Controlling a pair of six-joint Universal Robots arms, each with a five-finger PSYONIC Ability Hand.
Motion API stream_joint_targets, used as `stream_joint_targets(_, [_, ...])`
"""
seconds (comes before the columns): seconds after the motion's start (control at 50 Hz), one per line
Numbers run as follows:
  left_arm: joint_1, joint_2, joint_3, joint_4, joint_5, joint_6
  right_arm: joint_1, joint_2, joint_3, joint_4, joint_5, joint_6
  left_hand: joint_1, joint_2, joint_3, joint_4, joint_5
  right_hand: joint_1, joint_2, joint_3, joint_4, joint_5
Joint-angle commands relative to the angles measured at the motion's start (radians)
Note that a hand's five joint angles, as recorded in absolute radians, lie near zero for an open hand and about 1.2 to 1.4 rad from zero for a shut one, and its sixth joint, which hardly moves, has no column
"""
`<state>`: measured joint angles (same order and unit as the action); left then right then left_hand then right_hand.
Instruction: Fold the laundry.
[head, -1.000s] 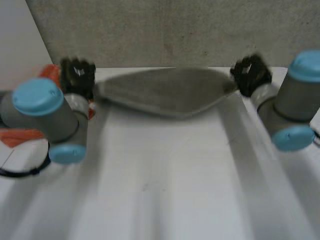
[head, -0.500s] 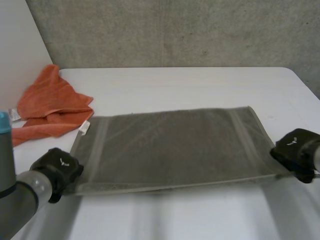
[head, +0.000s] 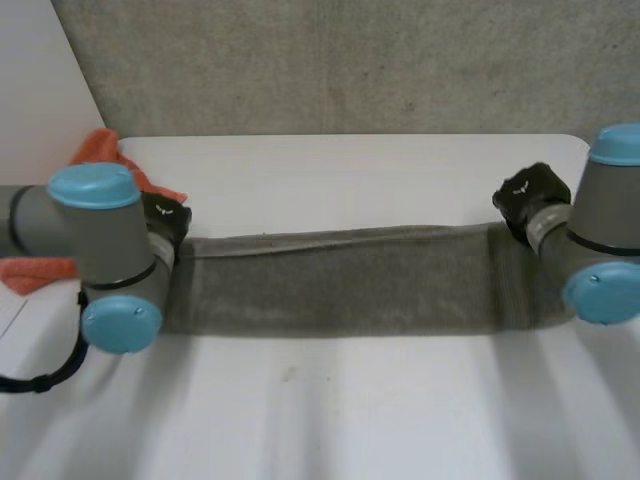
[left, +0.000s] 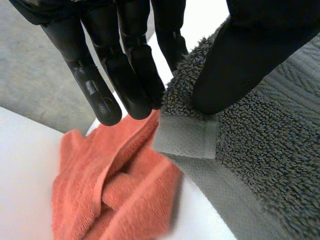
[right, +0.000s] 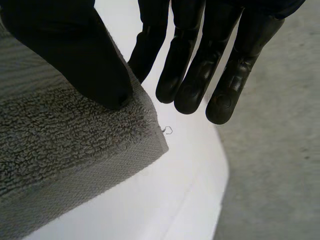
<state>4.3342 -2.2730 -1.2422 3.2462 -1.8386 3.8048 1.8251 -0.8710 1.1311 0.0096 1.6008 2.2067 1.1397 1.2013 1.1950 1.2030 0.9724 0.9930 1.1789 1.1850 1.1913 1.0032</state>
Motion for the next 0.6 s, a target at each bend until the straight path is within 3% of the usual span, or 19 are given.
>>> stream_joint_targets(0.02, [-0.007, -0.123, 0.156, 0.055, -0.024, 0.012, -0.001, 0.168, -0.203, -0.057, 0.005, -0.024, 0.257, 0.195, 0.201, 0.193, 0.249, 0.403, 0.217, 0.211, 0.205, 0.219])
stream_joint_targets(0.1, [-0.011, -0.158, 0.197, 0.082, -0.022, 0.010, 0.010, 0.239, -0.290, -0.098, 0.005, -0.030, 0.257, 0.195, 0.201, 0.193, 0.249, 0.403, 0.217, 0.211, 0.205, 0.219])
stream_joint_targets(0.12, [-0.014, -0.163, 0.199, 0.090, -0.021, 0.009, 0.011, 0.251, -0.306, -0.106, 0.010, -0.028, 0.030, -0.031, -0.025, -0.033, 0.023, 0.403, 0.217, 0.211, 0.205, 0.219])
stream_joint_targets(0.14, [-0.018, -0.164, 0.199, 0.099, -0.021, 0.009, 0.014, 0.263, -0.321, -0.108, 0.013, -0.030, -0.335, -0.397, -0.391, -0.399, -0.343, 0.143, -0.043, -0.049, -0.056, -0.042])
stream_joint_targets(0.16, [-0.022, -0.166, 0.199, 0.110, -0.022, 0.010, 0.019, 0.285, -0.338, -0.106, 0.007, -0.035, -0.667, -0.729, -0.723, -0.731, -0.675, -0.818, -1.004, -1.010, -1.017, -1.003])
stream_joint_targets(0.18, [-0.034, -0.166, 0.196, 0.137, -0.024, 0.004, 0.022, 0.290, -0.341, -0.108, 0.007, -0.033, -0.965, -1.027, -1.020, -1.028, -0.972, -0.818, -1.004, -1.010, -1.017, -1.003])
stream_joint_targets(0.28, [-0.068, -0.134, 0.139, 0.210, -0.027, -0.001, 0.022, 0.233, -0.340, -0.115, 0.011, 0.039, -0.965, -1.027, -1.020, -1.028, -0.972, -0.818, -1.004, -1.010, -1.017, -1.003])
stream_joint_targets(0.38, [-0.080, -0.036, 0.034, 0.227, -0.028, -0.005, 0.011, 0.049, -0.223, -0.094, 0.007, 0.243, -0.965, -1.027, -1.020, -1.028, -0.972, -0.818, -1.004, -1.010, -1.017, -1.003])
stream_joint_targets(0.48, [-0.083, 0.105, -0.118, 0.233, -0.022, -0.024, -0.081, -0.159, 0.005, 0.033, -0.071, 0.355, -0.965, -1.027, -1.020, -1.028, -0.972, -0.818, -1.004, -1.010, -1.017, -1.003])
stream_joint_targets(0.6, [-0.097, 0.231, -0.278, 0.234, -0.010, -0.106, -0.154, -0.198, 0.212, 0.211, -0.214, 0.364, -0.965, -1.027, -1.020, -1.028, -0.972, -0.809, -0.995, -1.001, -1.007, -0.993])
